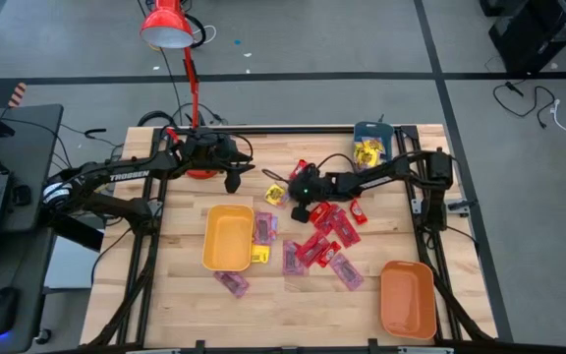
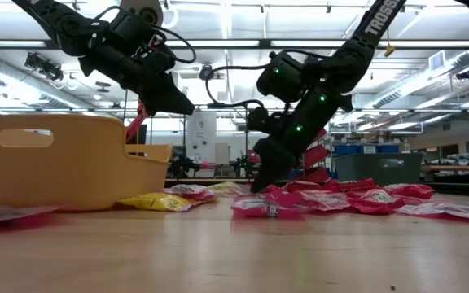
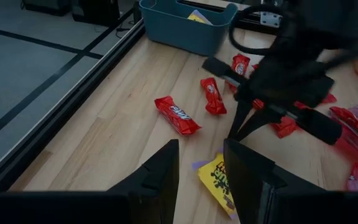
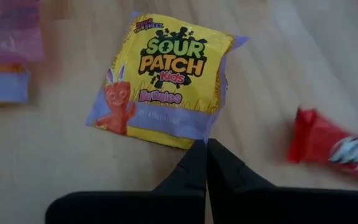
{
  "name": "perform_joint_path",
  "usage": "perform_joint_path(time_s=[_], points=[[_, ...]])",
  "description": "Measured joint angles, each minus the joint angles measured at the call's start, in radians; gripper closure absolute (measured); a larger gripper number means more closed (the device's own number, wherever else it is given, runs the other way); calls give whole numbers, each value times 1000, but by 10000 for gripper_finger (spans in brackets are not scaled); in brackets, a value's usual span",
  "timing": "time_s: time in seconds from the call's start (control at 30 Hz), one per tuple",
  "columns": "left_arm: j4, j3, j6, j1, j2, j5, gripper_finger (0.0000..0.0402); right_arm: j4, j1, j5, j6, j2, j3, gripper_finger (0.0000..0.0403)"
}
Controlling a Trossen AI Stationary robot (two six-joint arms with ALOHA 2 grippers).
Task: Sort candy
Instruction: Put the yellow candy pack into the blue bin
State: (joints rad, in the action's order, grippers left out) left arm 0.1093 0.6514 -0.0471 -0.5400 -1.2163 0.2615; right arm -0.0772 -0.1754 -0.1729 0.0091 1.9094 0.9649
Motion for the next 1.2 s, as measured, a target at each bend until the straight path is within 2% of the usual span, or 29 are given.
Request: perform_joint_path(time_s=[0.33,0.53,0.8,0.97,1.2], points=[[16,0,3,0,0,0,273,-10,156,-409,-255,-9,1,403],[49,0,3,0,0,0,273,-44,219,-568,-364,-10,1,403],[55,0,19,20,-26,13,273,-65,235,-618,-430,-11,2,403],[56,0,4,58,-105,69,273,-67,235,-619,-431,-11,2,403],[163,0,-2,90,-200,69,264,-68,235,-619,-431,-11,2,403]])
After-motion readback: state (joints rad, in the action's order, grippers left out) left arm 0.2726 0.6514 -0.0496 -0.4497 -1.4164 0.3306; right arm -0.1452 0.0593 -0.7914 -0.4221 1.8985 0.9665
